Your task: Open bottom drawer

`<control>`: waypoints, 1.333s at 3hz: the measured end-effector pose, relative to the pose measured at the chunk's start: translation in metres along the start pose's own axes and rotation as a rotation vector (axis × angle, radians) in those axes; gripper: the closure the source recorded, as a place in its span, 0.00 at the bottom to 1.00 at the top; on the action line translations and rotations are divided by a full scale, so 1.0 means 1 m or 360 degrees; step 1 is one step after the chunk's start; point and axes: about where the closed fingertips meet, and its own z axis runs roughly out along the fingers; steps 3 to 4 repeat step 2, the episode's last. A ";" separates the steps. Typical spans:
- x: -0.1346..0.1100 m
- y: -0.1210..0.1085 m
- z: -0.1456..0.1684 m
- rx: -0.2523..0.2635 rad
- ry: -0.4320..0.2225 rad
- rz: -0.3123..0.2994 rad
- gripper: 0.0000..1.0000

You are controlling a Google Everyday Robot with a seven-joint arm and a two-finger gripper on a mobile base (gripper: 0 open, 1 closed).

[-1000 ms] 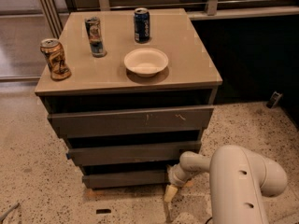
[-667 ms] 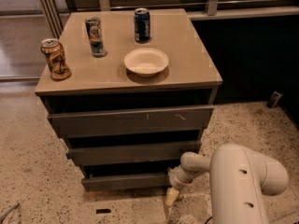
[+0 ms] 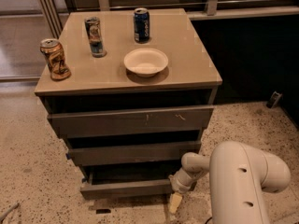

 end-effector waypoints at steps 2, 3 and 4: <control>0.000 0.042 -0.007 -0.0182 0.0076 -0.0028 0.00; 0.000 0.042 -0.007 -0.0182 0.0076 -0.0028 0.00; 0.000 0.042 -0.007 -0.0182 0.0076 -0.0028 0.00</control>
Offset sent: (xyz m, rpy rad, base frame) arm -0.0294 0.0011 0.0156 -0.0145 0.0784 0.0597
